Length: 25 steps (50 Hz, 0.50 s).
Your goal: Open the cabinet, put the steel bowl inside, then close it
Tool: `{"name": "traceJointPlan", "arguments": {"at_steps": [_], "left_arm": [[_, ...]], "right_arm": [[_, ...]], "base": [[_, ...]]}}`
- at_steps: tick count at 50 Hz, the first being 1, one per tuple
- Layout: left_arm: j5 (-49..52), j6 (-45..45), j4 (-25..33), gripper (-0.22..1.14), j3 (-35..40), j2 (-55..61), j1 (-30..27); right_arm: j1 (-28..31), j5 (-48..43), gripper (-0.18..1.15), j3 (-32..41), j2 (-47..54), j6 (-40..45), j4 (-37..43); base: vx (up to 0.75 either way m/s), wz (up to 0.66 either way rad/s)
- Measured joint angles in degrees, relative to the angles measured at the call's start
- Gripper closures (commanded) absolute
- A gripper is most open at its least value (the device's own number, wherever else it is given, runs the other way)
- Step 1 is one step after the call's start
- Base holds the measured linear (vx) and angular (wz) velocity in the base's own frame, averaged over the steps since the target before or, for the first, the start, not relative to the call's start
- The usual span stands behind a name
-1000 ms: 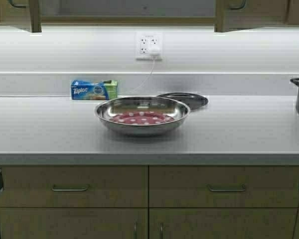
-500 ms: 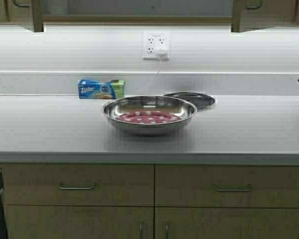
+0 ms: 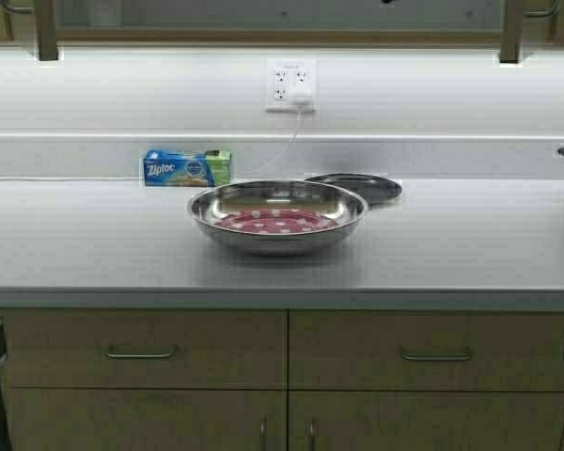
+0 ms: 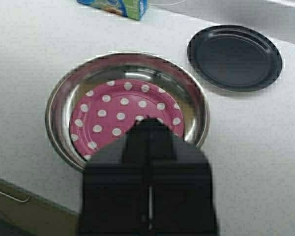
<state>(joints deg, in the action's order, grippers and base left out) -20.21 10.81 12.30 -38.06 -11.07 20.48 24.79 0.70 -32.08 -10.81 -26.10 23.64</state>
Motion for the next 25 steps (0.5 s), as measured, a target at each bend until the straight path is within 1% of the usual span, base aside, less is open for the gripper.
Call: {"name": "traceJointPlan", "arguments": {"at_steps": [3,6,11,16,17,19,21,23,25], "left_arm": [[-0.4,0.2,0.0,0.80,-1.7,-1.2,-0.4],[-0.9,0.2,0.0,0.70,-3.1,-2.3,-0.9],[-1.5,-0.2,0.0,0.46,-5.9,-4.4,-0.9],[-2.5,-1.1,0.0,0.20,-8.9,-6.6,-0.8],[-2.9,-1.7,0.0,0.13,-9.6,-7.0,-0.8],[-3.9,-2.6,0.0,0.04,-11.0,-7.7,-0.6],[-5.0,-4.2,0.0,-0.03,-12.7,-8.5,-0.3],[-6.4,-6.1,0.0,-0.08,-14.2,-9.2,0.0],[-8.3,-8.7,0.0,-0.09,-16.2,-9.8,0.4]], "right_arm": [[0.0,0.0,0.65,-0.7,-0.5,-0.1,-0.1],[-0.3,0.0,0.51,-1.8,-1.2,0.0,-0.1],[-0.3,0.0,0.26,-3.1,-2.1,1.4,0.0],[-0.3,0.0,0.05,-4.8,-2.9,4.9,1.0],[-0.2,0.0,0.02,-5.3,-3.1,6.1,1.2],[0.0,-0.2,-0.03,-6.3,-3.3,8.3,1.8],[0.3,-0.5,-0.04,-7.5,-3.5,10.1,2.1],[1.0,-1.6,-0.04,-8.8,-3.7,12.0,2.1],[2.1,-3.4,-0.04,-10.3,-3.8,13.4,2.2]], "base": [[0.00,0.00],[0.00,0.00],[0.00,0.00],[0.00,0.00],[0.00,0.00],[0.00,0.00],[0.00,0.00],[0.00,0.00],[0.00,0.00]]}}
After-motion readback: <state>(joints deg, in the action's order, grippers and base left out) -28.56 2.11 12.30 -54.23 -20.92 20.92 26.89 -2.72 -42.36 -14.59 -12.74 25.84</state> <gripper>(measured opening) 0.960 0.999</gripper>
